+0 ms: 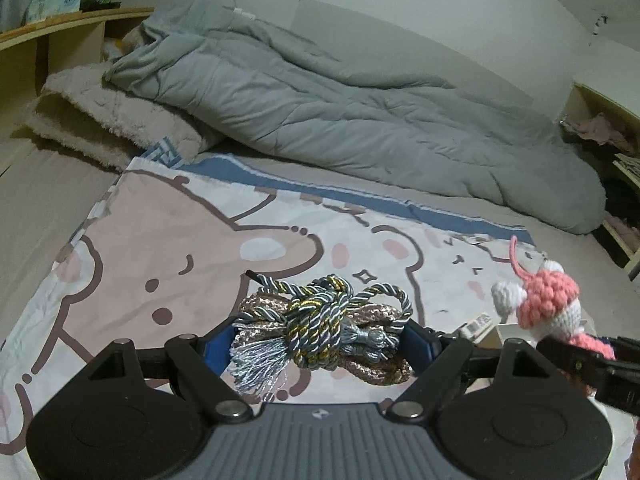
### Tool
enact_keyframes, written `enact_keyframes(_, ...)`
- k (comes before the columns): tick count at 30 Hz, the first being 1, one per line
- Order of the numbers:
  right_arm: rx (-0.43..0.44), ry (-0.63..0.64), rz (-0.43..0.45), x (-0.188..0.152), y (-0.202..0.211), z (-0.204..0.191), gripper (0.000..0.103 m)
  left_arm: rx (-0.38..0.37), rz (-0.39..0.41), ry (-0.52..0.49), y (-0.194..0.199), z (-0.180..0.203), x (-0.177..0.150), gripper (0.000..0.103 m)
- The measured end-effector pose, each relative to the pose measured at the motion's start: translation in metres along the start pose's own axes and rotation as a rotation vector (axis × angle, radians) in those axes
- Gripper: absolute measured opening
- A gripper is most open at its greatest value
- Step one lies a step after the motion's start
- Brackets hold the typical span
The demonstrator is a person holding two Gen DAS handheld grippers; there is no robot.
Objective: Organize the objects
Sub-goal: 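Lift rope bundle with left tool while right tool carries pink doll toward box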
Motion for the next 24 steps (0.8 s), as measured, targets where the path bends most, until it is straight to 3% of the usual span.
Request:
enact_keyframes(13, -0.021, -0.048, 0.094, 0.015, 0.042, 0.027, 0.045, -0.069, 0.033, -0.013, 0.015, 0.031, 0.001, 0.083)
enact_keyframes(24, -0.082, -0.105, 0.148, 0.019, 0.082, 0.07, 0.045, -0.173, 0.015, -0.025, 0.01, 0.08, -0.004, 0.083)
Point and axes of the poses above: each gripper's, at about its wrist camera, not at the fingertips, and y roughly against the way its jaws point, z to its right, x to its top, the point moved 3 cm from there along -y, roughly the way its jaws point, and after that the axes turned 9 degrees about z, right-handed, at the moved point
